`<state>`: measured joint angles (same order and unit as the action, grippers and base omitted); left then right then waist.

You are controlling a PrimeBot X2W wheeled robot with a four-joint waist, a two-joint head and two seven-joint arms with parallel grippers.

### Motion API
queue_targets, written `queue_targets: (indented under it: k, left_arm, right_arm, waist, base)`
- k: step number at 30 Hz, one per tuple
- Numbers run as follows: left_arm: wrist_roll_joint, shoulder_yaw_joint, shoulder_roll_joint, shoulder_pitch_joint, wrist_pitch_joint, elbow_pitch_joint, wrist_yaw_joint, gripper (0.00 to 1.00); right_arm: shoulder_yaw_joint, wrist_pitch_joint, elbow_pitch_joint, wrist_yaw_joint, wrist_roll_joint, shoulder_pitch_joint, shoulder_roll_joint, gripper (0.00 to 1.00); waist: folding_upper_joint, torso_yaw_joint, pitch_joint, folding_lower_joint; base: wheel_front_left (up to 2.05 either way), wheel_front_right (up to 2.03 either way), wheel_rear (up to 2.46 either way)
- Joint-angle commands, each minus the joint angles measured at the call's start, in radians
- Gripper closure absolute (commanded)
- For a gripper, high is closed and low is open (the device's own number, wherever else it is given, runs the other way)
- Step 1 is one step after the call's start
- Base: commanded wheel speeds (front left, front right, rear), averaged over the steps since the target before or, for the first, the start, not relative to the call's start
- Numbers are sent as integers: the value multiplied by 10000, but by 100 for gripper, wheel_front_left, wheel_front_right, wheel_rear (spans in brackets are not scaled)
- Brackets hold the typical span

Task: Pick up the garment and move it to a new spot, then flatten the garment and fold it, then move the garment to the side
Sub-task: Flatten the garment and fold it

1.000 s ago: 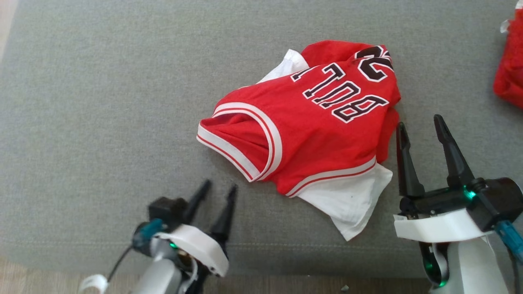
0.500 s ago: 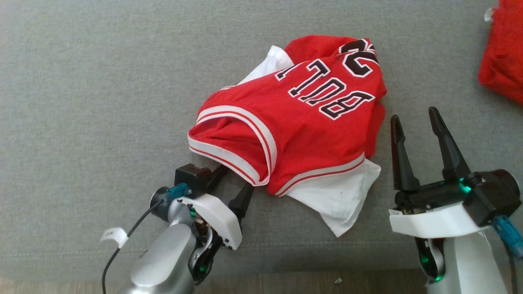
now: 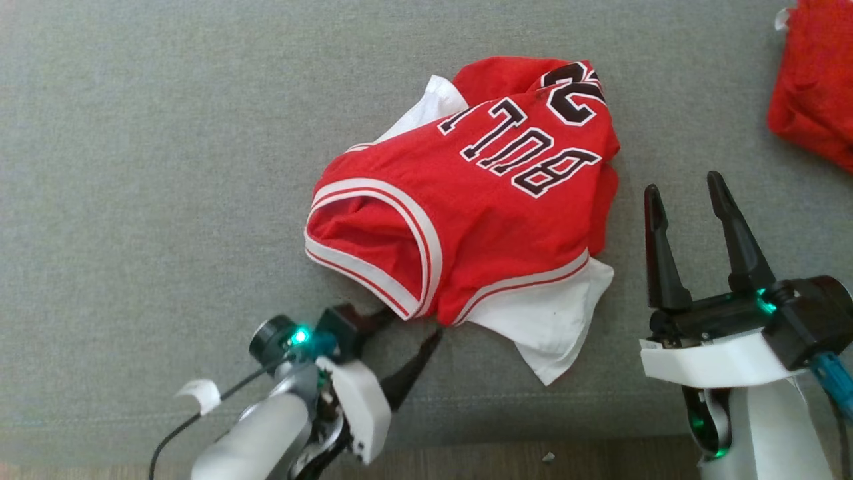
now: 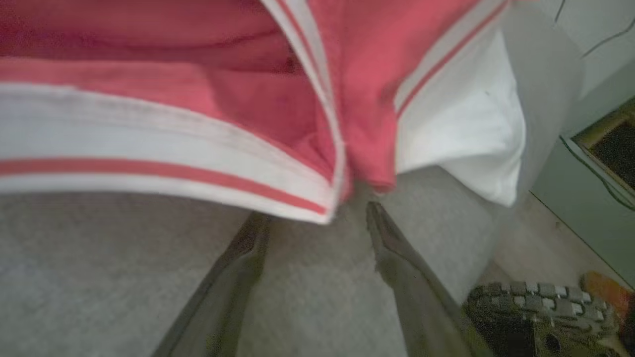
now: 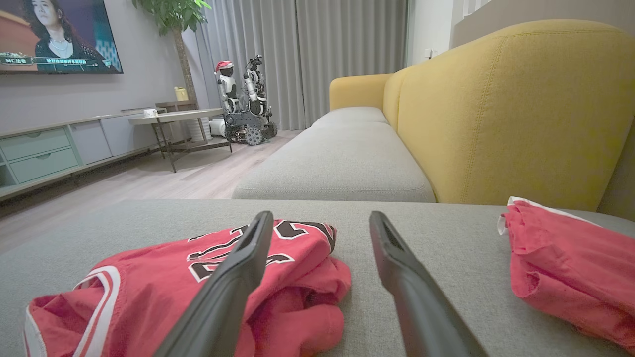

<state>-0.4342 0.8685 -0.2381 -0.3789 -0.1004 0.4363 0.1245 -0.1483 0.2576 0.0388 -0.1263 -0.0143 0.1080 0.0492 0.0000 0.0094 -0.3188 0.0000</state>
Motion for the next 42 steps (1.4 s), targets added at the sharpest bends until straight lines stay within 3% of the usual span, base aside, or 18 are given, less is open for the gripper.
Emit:
queue_targets:
  k: [1,5,8,22,23,24,25,30,36,39,42]
  left_arm:
    - [-43,83,-452,407,285,-149,58,0]
    - [-233,168,-1123,511,235,-1284,22,0]
    - [-279,-132,-1316,539,28,-1664,-294,0]
    - [-1198,-652,-100,-72,-1125,-618,-203,0]
    - [-1257,-692,-31,-116,-1199,-519,-183,10]
    - [-1292,-713,20,-164,-1273,-447,-157,70]
    - [-1352,-731,67,-188,-1333,-381,-128,100]
    - [-1764,-930,183,-192,-1539,-490,-12,100]
    - [-3396,-1116,37,-1078,-1515,-2279,55,100]
    - [-4727,-911,-128,-2435,-646,-3083,57,100]
    - [-6039,-1221,51,-4003,148,-3211,59,100]
  right_arm:
    - [-208,42,-368,-44,-34,110,10,0]
    - [-209,42,-401,-44,-68,95,10,0]
    - [-170,42,-409,-44,-90,93,10,0]
    - [-244,42,-405,-44,-162,198,10,0]
    - [-248,42,-406,-44,-179,202,10,0]
    - [-259,42,-401,-44,-197,205,10,0]
    - [-266,42,-397,-44,-210,205,10,0]
    - [-290,42,-367,-44,-198,207,10,0]
    - [-316,42,-777,-44,298,258,10,0]
    - [-302,42,-1095,-44,662,334,10,0]
    - [-223,42,-1464,-44,918,487,10,0]
  waist:
    - [0,24,2,0]
    - [0,83,-6,0]
    - [0,115,-14,0]
    - [0,-18,-218,0]
    - [0,-22,-233,0]
    - [0,-29,-243,0]
    - [0,-32,-241,0]
    - [0,-102,-22,0]
    - [0,-435,467,0]
    - [0,-800,599,0]
    - [0,-1268,702,0]
  base:
    - [0,0,0]
    - [0,0,0]
    - [0,0,0]
    - [0,0,0]
    - [0,0,0]
    - [0,0,0]
    - [0,0,0]
    - [0,0,0]
    - [0,0,0]
    - [0,0,0]
    - [0,0,0]
